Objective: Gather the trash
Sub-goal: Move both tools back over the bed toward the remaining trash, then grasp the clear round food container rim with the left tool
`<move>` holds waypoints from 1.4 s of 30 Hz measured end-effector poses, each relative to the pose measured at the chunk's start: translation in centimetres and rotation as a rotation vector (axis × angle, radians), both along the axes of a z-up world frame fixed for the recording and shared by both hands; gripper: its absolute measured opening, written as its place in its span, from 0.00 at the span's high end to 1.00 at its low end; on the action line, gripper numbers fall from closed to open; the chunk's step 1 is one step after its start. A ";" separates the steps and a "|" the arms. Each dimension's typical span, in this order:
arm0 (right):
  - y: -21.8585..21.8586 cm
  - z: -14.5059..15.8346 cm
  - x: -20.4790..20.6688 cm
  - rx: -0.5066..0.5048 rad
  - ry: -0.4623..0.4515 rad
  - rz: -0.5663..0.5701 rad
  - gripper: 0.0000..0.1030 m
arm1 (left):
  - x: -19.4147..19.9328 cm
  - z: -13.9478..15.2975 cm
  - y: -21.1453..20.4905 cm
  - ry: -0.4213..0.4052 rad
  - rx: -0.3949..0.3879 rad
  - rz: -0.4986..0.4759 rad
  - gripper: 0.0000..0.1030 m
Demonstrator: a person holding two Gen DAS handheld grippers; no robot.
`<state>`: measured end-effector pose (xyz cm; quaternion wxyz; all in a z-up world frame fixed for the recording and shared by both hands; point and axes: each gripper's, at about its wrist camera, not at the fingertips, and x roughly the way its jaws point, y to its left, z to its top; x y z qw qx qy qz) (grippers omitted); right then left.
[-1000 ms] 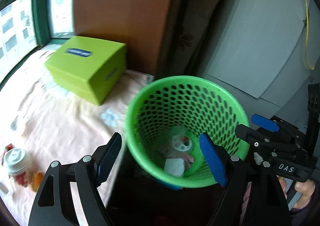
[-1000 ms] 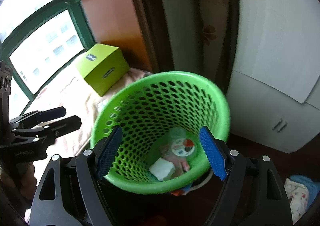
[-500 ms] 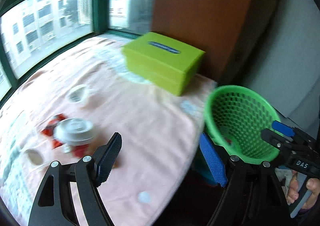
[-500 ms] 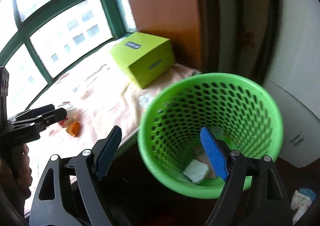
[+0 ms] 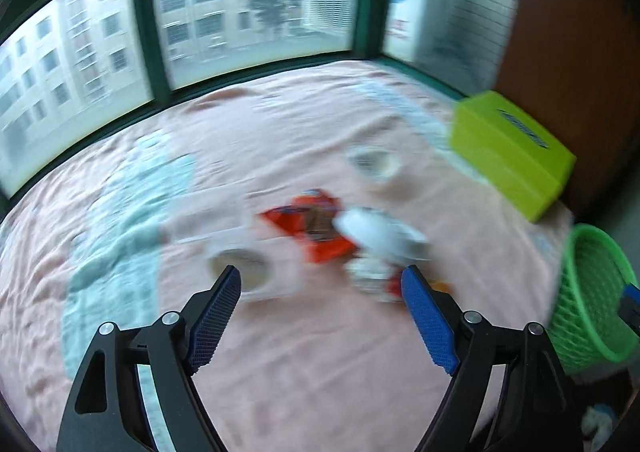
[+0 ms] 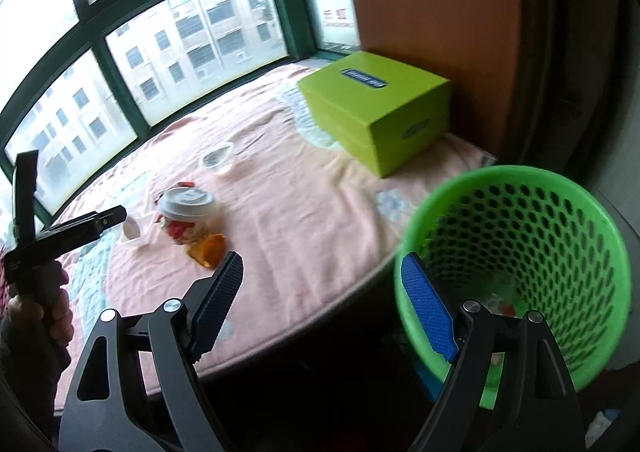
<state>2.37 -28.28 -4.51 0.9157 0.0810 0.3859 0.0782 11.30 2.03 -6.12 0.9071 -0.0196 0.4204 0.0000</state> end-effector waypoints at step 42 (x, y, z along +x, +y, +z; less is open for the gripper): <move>10.7 -3.6 7.6 0.087 0.130 0.237 0.21 | 3.2 -4.3 6.0 0.046 -0.112 0.127 0.67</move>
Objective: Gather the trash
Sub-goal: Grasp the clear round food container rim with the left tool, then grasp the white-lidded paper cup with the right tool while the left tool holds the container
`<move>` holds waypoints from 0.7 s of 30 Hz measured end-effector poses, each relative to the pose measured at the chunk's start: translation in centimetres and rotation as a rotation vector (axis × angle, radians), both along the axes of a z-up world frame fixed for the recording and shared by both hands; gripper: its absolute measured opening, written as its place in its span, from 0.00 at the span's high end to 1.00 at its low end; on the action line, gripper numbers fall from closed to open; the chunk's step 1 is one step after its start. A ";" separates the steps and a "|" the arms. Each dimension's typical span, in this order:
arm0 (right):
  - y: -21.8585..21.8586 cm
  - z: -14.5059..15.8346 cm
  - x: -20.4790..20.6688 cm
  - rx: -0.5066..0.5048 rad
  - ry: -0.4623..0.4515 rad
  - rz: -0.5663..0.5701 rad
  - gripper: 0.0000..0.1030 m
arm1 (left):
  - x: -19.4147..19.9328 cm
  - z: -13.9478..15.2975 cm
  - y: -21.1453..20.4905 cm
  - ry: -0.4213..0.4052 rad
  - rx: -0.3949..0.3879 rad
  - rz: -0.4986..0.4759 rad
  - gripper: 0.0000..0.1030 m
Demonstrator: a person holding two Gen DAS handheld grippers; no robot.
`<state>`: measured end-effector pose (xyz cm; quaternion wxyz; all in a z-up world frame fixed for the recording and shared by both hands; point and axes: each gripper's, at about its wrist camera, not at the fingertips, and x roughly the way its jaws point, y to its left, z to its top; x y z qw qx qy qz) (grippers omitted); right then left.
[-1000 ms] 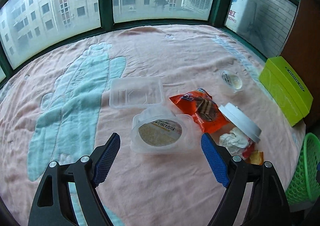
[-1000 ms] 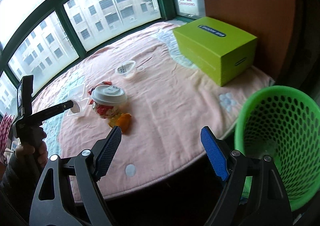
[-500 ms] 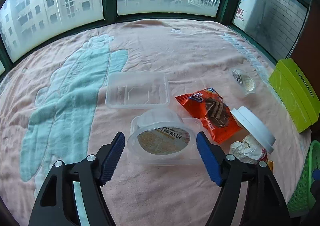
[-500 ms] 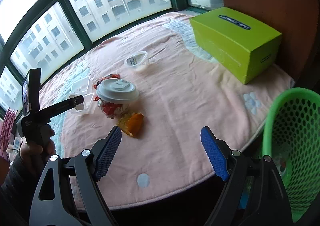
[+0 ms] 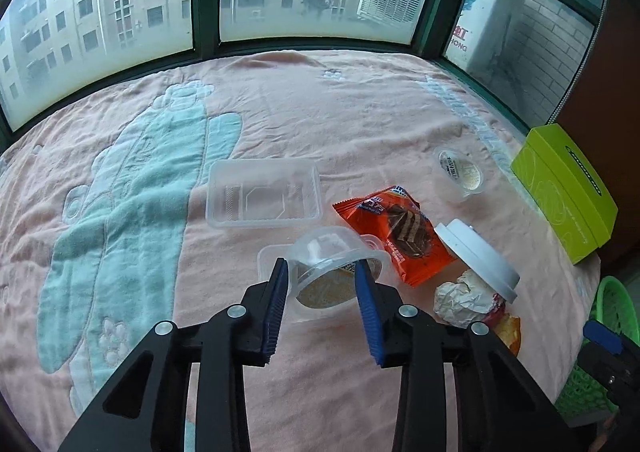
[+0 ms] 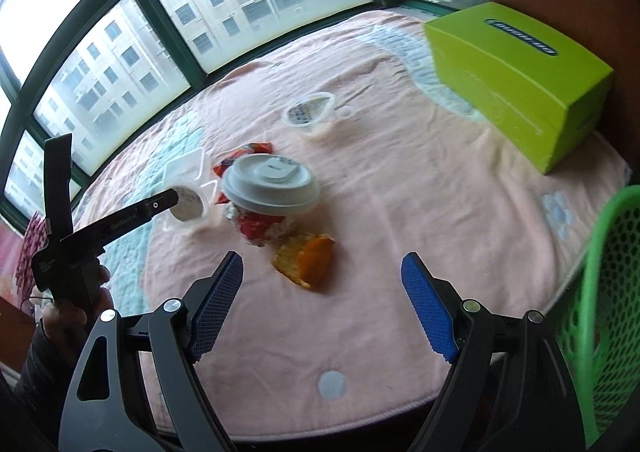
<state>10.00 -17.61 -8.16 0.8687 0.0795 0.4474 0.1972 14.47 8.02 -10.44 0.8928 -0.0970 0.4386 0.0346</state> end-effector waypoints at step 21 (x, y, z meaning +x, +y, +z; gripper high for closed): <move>2.4 -0.3 1.0 -0.010 0.004 0.050 0.21 | -0.3 -0.9 1.0 -0.004 0.007 -0.072 0.95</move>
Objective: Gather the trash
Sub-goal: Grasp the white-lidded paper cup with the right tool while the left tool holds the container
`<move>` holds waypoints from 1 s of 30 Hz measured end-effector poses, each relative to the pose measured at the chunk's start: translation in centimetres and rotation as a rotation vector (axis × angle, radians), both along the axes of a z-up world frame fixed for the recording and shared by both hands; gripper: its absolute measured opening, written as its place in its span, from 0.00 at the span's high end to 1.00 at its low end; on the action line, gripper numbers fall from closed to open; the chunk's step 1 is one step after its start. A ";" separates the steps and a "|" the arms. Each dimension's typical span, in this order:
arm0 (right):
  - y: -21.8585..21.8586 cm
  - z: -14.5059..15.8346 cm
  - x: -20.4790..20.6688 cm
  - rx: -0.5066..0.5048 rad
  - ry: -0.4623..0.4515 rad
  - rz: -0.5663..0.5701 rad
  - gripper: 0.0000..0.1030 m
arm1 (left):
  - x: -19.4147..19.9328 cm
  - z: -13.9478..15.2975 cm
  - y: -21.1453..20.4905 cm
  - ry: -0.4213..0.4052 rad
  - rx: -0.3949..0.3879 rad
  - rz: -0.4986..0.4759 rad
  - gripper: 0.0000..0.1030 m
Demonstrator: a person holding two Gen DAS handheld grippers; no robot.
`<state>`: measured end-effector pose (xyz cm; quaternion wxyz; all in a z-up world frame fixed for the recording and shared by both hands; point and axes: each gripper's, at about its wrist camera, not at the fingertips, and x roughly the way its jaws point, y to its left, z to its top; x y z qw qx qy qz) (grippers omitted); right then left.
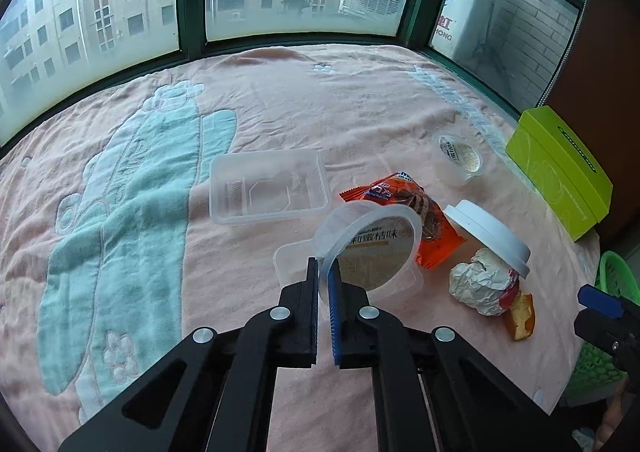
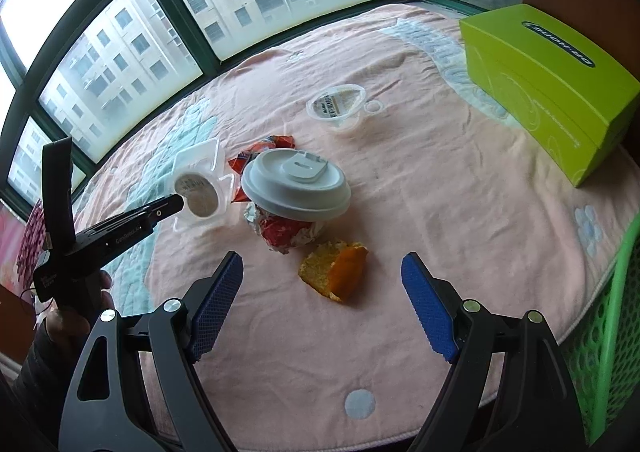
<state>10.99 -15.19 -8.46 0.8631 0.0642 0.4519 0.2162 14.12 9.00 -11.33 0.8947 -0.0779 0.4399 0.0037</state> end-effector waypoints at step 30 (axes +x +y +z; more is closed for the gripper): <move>3.3 -3.2 8.9 0.142 0.145 0.043 0.18 | -2.2 4.5 2.3 -0.104 -0.042 0.018 0.95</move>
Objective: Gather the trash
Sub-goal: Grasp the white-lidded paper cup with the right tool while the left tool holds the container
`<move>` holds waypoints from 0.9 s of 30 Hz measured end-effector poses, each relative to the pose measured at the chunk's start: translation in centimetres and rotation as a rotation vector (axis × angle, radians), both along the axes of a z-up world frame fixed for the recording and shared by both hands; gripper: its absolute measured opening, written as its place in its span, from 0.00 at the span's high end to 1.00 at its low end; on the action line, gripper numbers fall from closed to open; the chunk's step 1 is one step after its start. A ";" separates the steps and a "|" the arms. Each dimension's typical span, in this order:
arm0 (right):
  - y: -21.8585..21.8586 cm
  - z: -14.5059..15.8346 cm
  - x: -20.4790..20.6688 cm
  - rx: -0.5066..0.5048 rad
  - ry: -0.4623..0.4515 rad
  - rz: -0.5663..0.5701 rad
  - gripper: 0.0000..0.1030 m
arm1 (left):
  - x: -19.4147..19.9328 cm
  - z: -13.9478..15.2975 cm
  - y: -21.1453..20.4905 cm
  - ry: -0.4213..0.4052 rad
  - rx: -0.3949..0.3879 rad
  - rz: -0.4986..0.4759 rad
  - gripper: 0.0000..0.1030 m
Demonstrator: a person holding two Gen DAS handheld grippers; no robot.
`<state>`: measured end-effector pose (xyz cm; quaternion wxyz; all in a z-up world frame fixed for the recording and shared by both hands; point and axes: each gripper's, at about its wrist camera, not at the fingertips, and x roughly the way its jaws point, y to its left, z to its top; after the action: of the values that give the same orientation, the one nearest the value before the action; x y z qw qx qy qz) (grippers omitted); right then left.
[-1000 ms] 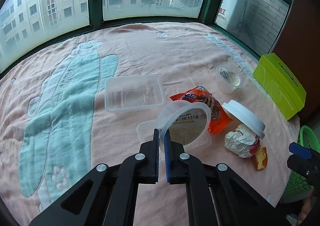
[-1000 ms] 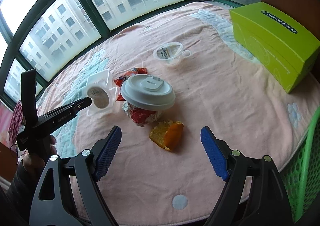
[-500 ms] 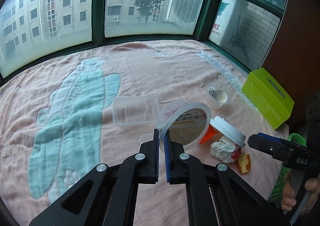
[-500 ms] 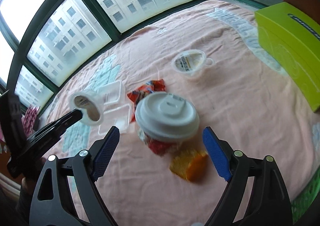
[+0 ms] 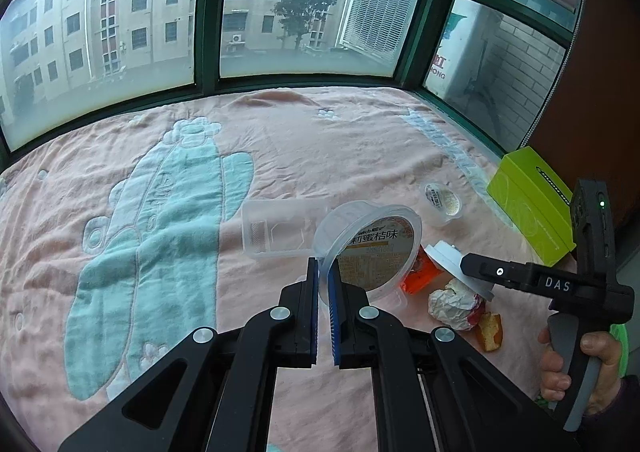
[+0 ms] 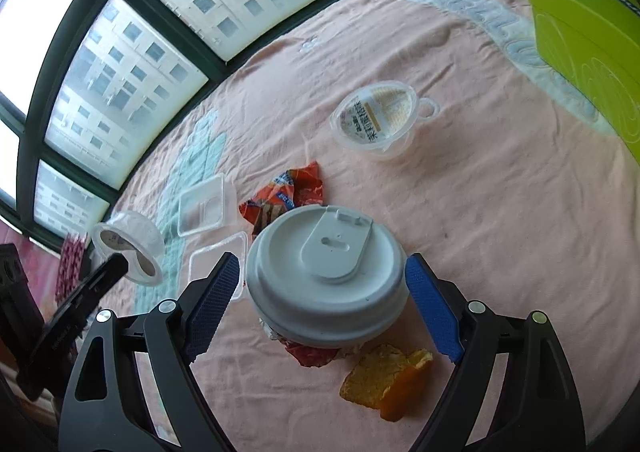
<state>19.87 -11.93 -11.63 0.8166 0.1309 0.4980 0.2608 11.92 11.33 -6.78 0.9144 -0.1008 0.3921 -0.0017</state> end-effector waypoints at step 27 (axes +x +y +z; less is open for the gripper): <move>0.1 0.4 -2.3 -0.088 -0.116 0.017 0.18 | -0.1 -0.1 0.0 0.009 -0.018 0.006 0.95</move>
<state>17.53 -11.82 -11.25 0.8468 0.0754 0.4620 0.2527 11.82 11.35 -6.90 0.9117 -0.1101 0.3959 -0.0018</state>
